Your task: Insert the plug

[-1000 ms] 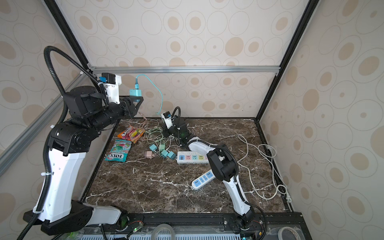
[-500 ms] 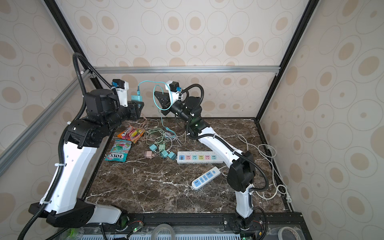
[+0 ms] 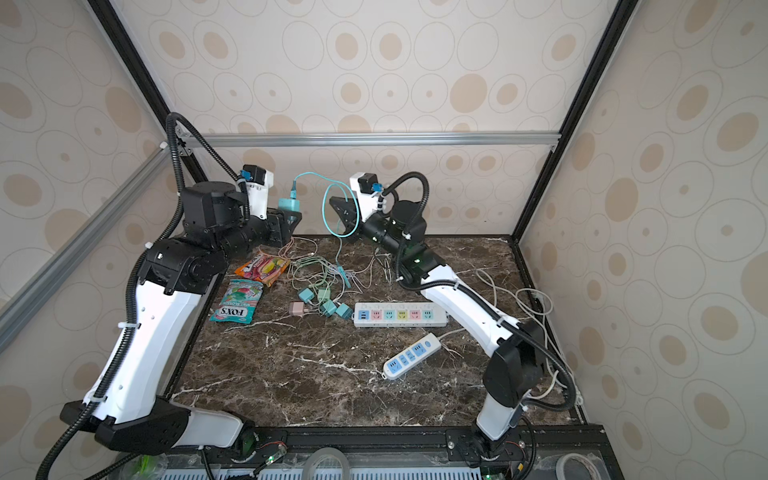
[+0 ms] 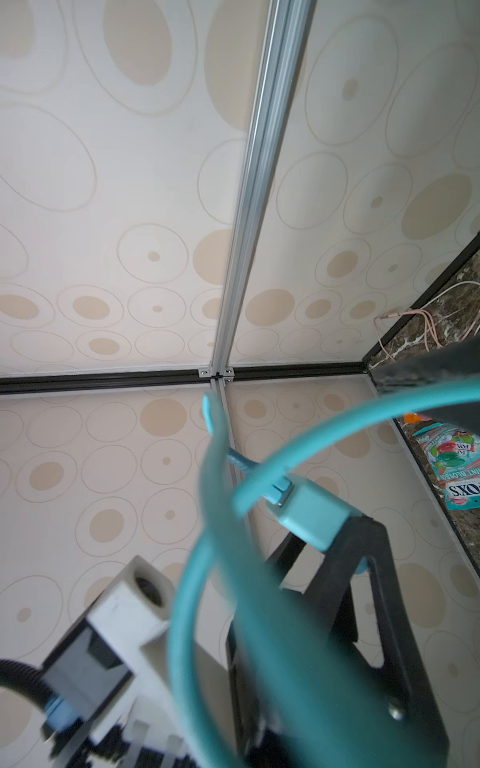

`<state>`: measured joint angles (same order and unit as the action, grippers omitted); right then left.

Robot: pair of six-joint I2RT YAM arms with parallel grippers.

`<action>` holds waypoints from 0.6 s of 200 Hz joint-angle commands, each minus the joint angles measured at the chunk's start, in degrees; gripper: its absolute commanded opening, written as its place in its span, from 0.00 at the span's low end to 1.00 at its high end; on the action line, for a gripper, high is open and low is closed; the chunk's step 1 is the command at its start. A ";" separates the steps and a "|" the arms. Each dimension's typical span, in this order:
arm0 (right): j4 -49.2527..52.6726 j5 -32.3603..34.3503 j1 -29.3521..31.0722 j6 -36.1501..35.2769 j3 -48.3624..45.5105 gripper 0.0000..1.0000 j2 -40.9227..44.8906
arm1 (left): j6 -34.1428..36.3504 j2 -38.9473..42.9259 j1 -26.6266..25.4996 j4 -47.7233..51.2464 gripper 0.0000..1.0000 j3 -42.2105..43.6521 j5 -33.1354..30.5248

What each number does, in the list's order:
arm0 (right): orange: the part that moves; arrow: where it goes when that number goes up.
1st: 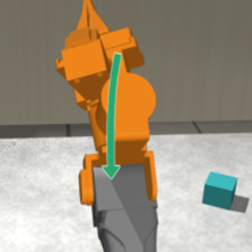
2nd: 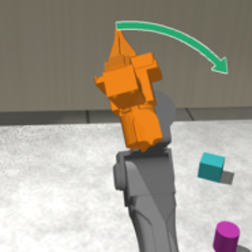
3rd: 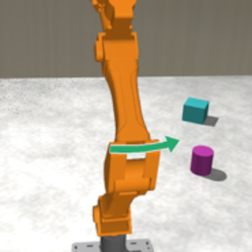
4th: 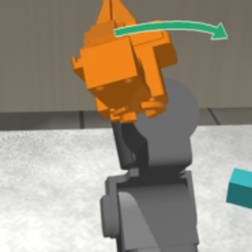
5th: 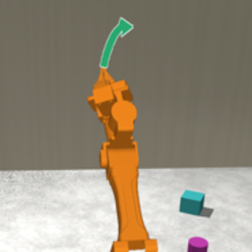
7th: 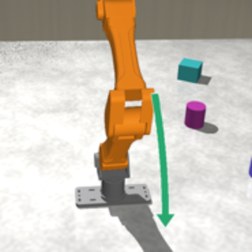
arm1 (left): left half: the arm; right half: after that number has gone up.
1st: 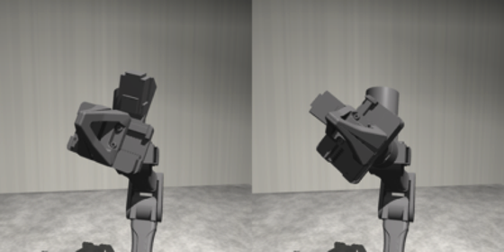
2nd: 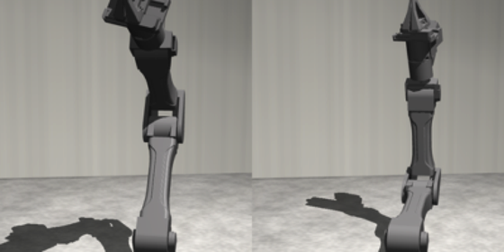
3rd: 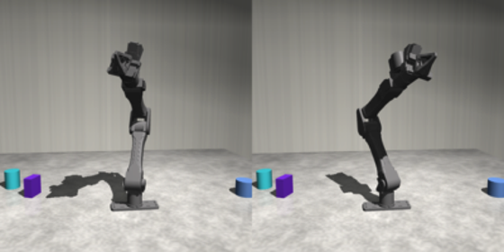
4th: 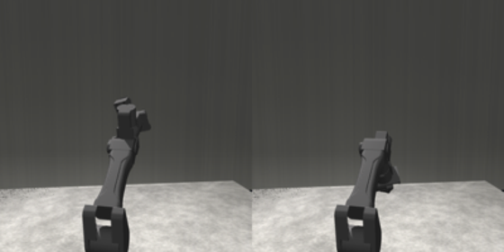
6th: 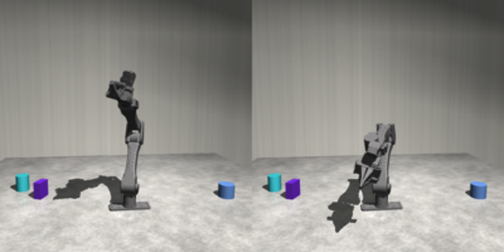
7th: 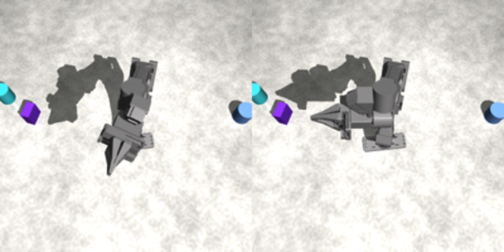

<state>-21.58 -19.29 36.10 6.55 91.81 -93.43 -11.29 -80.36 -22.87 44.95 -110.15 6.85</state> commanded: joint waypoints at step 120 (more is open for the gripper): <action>10.61 -0.14 -25.27 2.00 -16.01 0.00 19.99 | -2.47 -15.90 -14.26 -10.76 0.00 -11.77 19.53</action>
<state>-11.11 -16.93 16.40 2.81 75.61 -70.83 -12.84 -91.83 -34.59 37.19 -117.08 24.64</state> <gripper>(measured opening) 0.054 0.415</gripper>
